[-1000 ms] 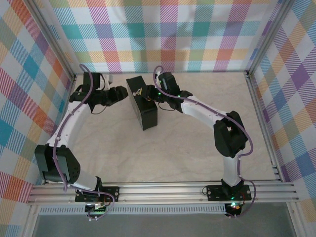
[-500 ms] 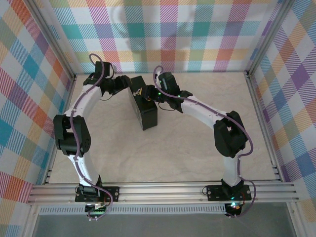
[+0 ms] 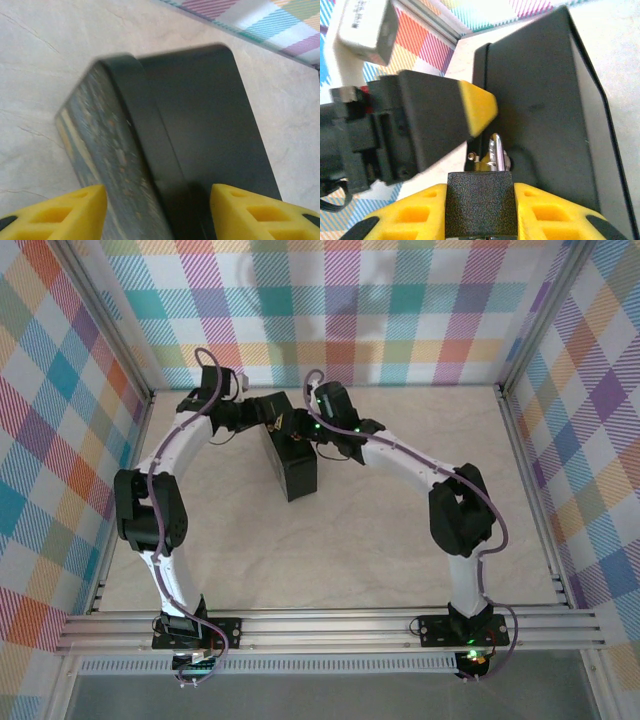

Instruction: Unlock a padlock with a key

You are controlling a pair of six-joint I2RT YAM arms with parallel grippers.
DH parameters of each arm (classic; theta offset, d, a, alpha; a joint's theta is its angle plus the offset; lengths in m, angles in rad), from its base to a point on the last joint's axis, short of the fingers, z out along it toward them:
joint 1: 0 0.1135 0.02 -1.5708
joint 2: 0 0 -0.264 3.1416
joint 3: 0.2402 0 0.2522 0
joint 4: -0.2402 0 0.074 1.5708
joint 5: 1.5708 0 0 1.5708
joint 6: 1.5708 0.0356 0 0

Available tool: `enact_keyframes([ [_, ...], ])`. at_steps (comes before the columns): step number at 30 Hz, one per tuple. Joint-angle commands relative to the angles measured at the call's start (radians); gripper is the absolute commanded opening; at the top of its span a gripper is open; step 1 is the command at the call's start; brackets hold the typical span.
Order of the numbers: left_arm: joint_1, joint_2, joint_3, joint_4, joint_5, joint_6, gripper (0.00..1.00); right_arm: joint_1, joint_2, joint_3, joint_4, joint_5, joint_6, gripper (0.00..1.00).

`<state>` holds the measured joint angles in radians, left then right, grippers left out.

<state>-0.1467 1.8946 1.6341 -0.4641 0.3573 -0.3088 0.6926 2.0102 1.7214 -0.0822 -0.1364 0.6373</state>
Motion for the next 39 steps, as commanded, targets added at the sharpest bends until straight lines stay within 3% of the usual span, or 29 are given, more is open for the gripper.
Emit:
enact_keyframes([
  [1, -0.009, 0.016, -0.031, -0.029, 0.030, 0.032, 0.52, 0.018, 0.049, 0.096, -0.049, 0.029, -0.152, 0.16],
  [5, -0.007, 0.018, -0.034, -0.047, 0.032, 0.045, 0.47, 0.017, 0.098, 0.148, -0.125, 0.049, -0.253, 0.16],
  [11, -0.004, 0.024, -0.038, -0.060, 0.037, 0.049, 0.38, 0.014, 0.105, 0.104, -0.095, 0.099, -0.349, 0.16],
  [26, 0.002, 0.024, -0.085, -0.043, 0.077, -0.004, 0.28, 0.003, 0.038, -0.152, 0.405, -0.115, -0.325, 0.11],
  [32, 0.005, 0.030, -0.085, -0.052, 0.072, 0.008, 0.28, -0.003, 0.084, -0.005, 0.152, -0.254, -0.445, 0.15],
  [35, 0.011, 0.035, -0.073, -0.062, 0.071, 0.010, 0.28, -0.021, 0.068, -0.015, 0.114, -0.284, -0.429, 0.22],
  [39, 0.019, 0.034, -0.057, -0.073, 0.068, 0.012, 0.28, -0.022, 0.049, -0.006, -0.004, -0.339, -0.558, 0.35],
])
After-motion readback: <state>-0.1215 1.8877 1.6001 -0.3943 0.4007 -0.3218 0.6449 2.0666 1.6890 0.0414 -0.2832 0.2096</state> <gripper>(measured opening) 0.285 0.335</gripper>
